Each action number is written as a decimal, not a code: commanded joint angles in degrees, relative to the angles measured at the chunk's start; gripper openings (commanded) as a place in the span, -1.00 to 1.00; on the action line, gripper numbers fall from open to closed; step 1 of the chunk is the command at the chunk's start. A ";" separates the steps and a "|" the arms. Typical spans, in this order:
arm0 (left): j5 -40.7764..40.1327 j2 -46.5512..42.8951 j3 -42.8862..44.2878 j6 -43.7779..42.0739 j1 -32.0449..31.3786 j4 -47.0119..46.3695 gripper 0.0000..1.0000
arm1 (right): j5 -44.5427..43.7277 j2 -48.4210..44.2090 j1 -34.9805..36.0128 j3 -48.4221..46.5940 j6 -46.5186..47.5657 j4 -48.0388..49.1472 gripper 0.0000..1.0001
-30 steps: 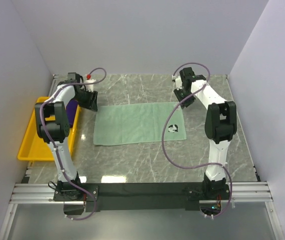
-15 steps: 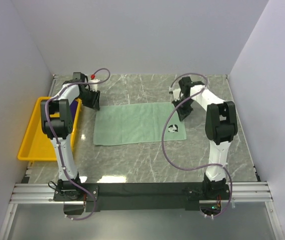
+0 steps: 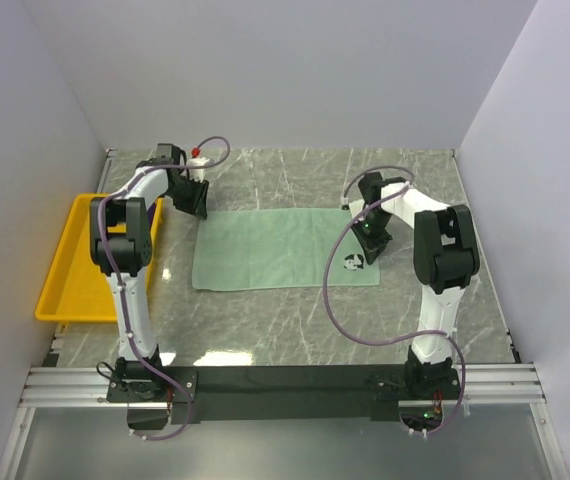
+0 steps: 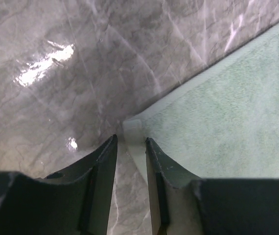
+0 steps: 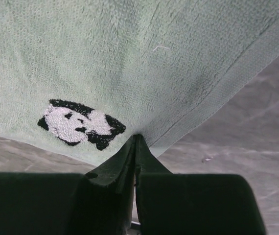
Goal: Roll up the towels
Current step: Flatten the towel, then fold the towel
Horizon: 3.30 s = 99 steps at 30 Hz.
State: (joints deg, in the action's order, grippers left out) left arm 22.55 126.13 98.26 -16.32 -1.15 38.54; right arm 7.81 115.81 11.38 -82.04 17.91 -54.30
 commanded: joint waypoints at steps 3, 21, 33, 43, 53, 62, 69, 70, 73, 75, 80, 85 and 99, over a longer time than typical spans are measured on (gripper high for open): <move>0.74 1.49 4.30 1.11 -0.26 -0.14 -0.28 | 0.87 -3.22 -1.09 -2.41 1.77 -3.17 -0.81; 0.92 0.97 6.69 -0.29 -1.05 0.74 -0.11 | -4.82 10.31 -3.11 -32.57 -2.97 -0.72 -0.43; 0.04 0.88 5.72 -0.73 -1.31 1.09 -0.07 | -9.12 16.81 -3.11 -34.95 -3.49 2.88 -0.25; -0.05 0.96 5.28 -0.65 -1.49 1.53 -0.05 | -6.67 18.92 -3.55 -36.87 -5.87 3.68 -0.25; -0.48 0.53 3.79 -1.09 -1.49 1.71 0.02 | -4.40 23.67 -4.26 -40.48 -7.36 0.95 -0.27; -0.75 0.17 3.70 -1.09 -1.49 2.15 0.04 | -3.25 25.78 -4.78 -43.91 -7.37 -3.61 -0.53; 0.39 0.52 4.31 -0.65 -1.49 2.15 0.00 | -2.19 22.27 -4.79 -39.17 -6.57 -0.90 -1.00; 0.57 0.61 4.31 -0.56 -1.49 2.15 0.00 | -1.75 21.75 -4.87 -38.64 -6.49 -0.63 -1.00; 1.01 0.96 4.40 -0.03 -1.49 1.53 0.00 | -0.78 20.86 -4.87 -38.72 -6.22 -0.80 -1.00; 1.62 1.49 4.57 0.23 -1.49 1.44 -0.01 | -0.43 20.86 -4.79 -38.90 -5.96 -1.15 -1.00; 1.54 2.63 4.22 0.67 -2.19 0.74 -0.06 | 0.27 20.07 -4.87 -37.58 -5.43 -0.81 -1.00; 0.40 3.42 3.78 1.20 -3.25 -0.93 -0.24 | 0.36 19.28 -4.87 -36.70 -4.99 -0.45 -1.00; 1.44 4.22 12.29 3.22 -1.93 -1.98 -0.99 | 0.44 18.14 -9.17 -42.41 -4.55 2.09 -1.00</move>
State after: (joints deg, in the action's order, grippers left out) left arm 22.68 130.41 105.32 -13.98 -3.99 38.00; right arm 8.12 137.82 4.67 -120.18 12.78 -53.69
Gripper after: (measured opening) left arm 0.026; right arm 0.018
